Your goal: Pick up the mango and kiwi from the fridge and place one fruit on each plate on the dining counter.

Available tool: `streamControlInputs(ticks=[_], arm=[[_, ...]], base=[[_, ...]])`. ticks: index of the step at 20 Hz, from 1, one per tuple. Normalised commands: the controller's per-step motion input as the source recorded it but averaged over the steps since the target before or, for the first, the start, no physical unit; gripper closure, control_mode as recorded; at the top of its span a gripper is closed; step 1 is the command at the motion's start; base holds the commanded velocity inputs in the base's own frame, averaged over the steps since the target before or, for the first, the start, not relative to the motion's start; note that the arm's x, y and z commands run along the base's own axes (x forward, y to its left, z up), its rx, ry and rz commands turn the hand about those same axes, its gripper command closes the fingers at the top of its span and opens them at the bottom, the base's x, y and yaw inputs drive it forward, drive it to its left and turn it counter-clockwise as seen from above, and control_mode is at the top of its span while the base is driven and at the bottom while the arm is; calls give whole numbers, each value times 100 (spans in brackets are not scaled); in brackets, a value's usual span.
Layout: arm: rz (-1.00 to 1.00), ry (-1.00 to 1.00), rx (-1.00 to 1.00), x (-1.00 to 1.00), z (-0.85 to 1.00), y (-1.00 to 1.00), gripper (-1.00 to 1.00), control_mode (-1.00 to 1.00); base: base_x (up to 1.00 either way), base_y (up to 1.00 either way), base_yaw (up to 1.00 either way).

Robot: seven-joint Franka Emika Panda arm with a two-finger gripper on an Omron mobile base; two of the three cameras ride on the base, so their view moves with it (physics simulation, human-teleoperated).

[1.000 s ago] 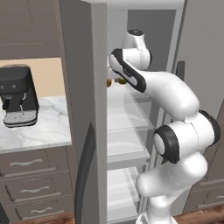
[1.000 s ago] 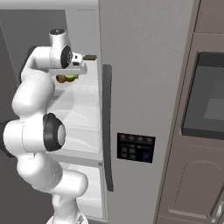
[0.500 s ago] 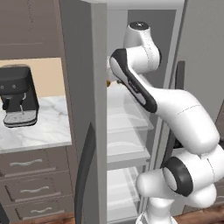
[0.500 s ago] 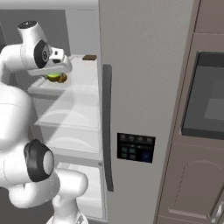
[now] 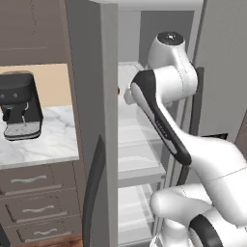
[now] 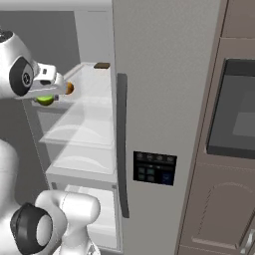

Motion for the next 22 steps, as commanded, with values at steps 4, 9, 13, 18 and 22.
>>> streamControlInputs(ticks=[4,9,13,18,22], arm=[[-1,-24,0,-66,0,-16,100,-100],[0,-9,0,-33,-8,-2,100,100],[0,0,0,0,0,0,100,100],[0,0,0,0,0,0,100,100],[0,0,0,0,0,0,100,100]], base=[[0,0,0],[-40,0,0],[-100,0,-1],[-100,2,15],[-94,1,66]])
